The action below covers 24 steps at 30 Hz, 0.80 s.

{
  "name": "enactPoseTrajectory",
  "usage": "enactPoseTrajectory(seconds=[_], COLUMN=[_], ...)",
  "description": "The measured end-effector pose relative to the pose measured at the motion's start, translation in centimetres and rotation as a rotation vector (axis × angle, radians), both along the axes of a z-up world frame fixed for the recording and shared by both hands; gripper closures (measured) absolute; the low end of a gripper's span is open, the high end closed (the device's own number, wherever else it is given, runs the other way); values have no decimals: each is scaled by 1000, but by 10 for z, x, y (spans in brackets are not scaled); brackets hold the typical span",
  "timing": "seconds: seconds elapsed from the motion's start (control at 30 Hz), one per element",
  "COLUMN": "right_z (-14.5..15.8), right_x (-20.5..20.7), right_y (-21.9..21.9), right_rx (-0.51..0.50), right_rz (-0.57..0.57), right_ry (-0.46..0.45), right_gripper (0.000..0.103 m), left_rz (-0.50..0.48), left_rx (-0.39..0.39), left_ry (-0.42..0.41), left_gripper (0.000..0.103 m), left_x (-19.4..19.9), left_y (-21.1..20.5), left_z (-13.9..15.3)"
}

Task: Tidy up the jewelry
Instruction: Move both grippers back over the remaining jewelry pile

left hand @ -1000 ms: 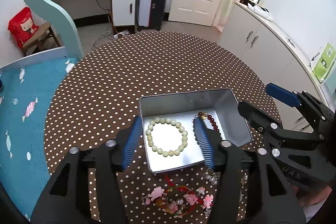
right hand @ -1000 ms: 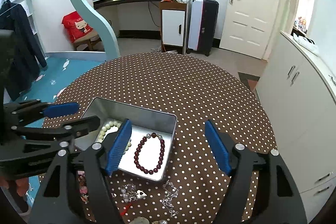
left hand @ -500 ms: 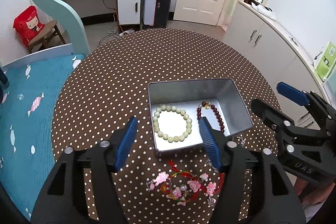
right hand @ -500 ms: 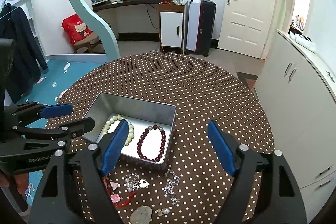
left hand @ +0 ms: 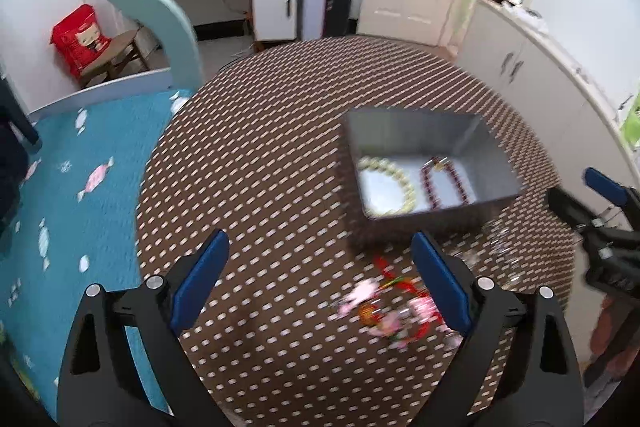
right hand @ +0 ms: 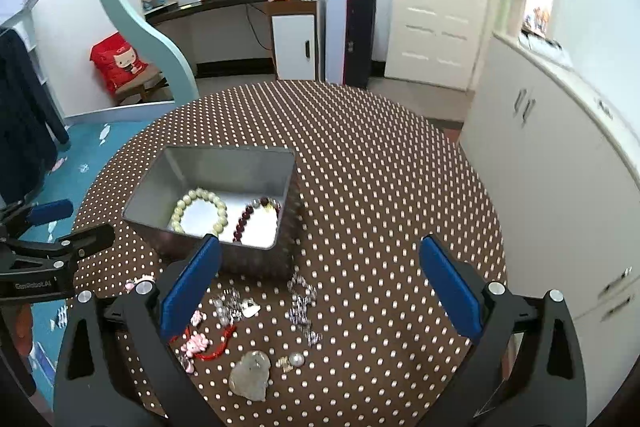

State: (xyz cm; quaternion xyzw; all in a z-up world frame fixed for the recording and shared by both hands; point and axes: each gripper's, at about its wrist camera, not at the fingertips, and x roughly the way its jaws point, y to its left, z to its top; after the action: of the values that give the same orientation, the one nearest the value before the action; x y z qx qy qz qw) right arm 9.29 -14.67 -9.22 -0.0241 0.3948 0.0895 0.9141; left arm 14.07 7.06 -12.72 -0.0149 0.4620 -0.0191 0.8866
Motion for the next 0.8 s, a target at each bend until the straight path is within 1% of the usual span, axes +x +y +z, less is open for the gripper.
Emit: enactPoseTrajectory(seconds=[0.1, 0.2, 0.33, 0.4, 0.47, 0.53, 0.6, 0.63, 0.7, 0.77, 0.8], right_z=[-10, -25, -44, -51, -58, -59, -59, -59, -58, -57, -57], right_x=[-2, -7, -9, -10, -15, -18, -21, -23, -24, -25, -25], right_y=[-7, -13, -17, -19, -20, -18, -15, -13, -9, -5, -3], right_rx=[20, 11, 26, 43, 81, 99, 97, 94, 88, 82, 81], right_rz=[-17, -38, -77, -92, -94, -91, -86, -78, -68, -55, -53], right_ry=[33, 64, 90, 102, 110, 105, 96, 93, 87, 88, 88], right_gripper=[7, 7, 7, 7, 7, 7, 7, 7, 7, 7, 7], left_rz=[-5, -59, -132, -171, -204, -243, -254, -253, -259, -273, -278], left_rx=[30, 54, 86, 102, 105, 115, 123, 125, 121, 109, 111], left_ry=[16, 37, 34, 28, 20, 16, 26, 29, 39, 42, 44], left_gripper=[10, 10, 11, 11, 12, 30, 33, 38, 44, 48, 54], left_x=[-3, -9, -18, -24, -26, -28, -28, -28, -27, -26, -26], left_y=[7, 12, 10, 7, 4, 0, -1, -2, -2, -4, -5], left_z=[-12, -24, -35, -39, -43, -48, -54, -56, -60, -62, -64])
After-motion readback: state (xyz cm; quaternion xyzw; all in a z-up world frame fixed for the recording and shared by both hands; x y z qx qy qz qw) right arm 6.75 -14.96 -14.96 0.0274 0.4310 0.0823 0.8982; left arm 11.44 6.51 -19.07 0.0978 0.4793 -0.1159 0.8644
